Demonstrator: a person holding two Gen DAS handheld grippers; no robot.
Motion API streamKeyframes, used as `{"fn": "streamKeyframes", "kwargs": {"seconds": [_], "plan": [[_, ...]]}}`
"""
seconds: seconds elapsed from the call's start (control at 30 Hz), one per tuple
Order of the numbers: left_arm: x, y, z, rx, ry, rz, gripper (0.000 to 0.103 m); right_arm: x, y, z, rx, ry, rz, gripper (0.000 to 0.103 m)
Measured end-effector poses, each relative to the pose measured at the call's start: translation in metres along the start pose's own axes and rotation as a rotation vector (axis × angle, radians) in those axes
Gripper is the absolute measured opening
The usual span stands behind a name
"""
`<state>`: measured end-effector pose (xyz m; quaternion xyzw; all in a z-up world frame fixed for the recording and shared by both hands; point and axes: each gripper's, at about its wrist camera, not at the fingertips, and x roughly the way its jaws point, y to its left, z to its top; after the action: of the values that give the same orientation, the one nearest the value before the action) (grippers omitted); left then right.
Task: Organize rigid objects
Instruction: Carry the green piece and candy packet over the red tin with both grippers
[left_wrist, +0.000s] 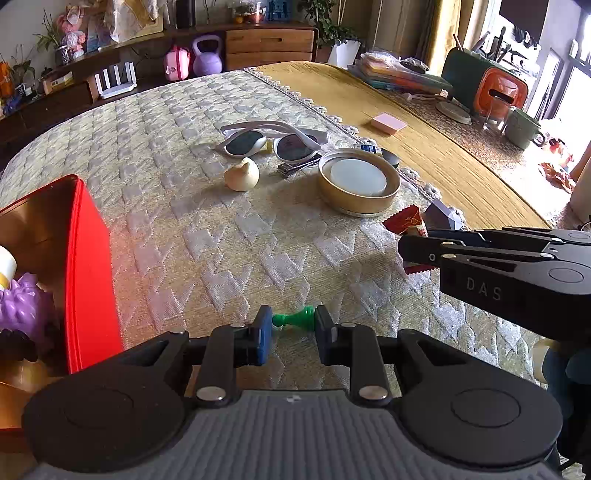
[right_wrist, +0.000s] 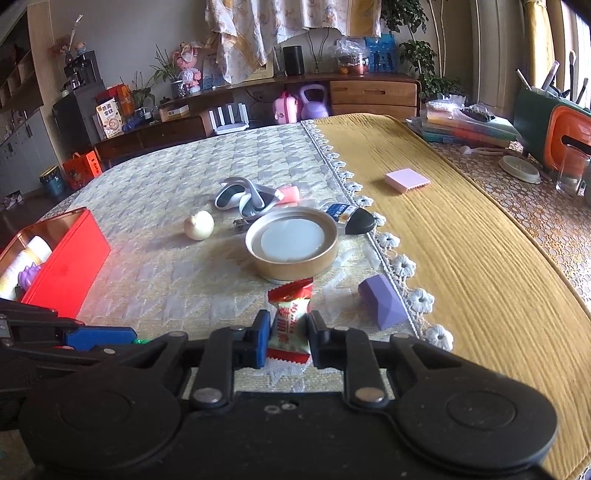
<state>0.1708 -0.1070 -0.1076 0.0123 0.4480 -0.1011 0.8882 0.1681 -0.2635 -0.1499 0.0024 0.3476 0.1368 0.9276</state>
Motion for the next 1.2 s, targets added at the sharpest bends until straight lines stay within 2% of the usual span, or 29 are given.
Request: {"fn": "streamKeyframes", "kwargs": {"seconds": [0.53, 0.83, 1.2], "plan": [[-0.049, 0.028, -0.004, -0.075, -0.037, 0.014, 0.024, -0.053, 0.037, 0.003, 0.005, -0.052, 0.103, 0.021], [-0.087, 0.05, -0.003, -0.111, -0.079, 0.041, 0.024, -0.073, 0.075, 0.008, -0.044, -0.075, 0.158, 0.021], [-0.123, 0.095, 0.004, -0.167, -0.143, 0.1, 0.024, -0.082, 0.129, 0.017, -0.117, -0.086, 0.226, 0.021]]}}
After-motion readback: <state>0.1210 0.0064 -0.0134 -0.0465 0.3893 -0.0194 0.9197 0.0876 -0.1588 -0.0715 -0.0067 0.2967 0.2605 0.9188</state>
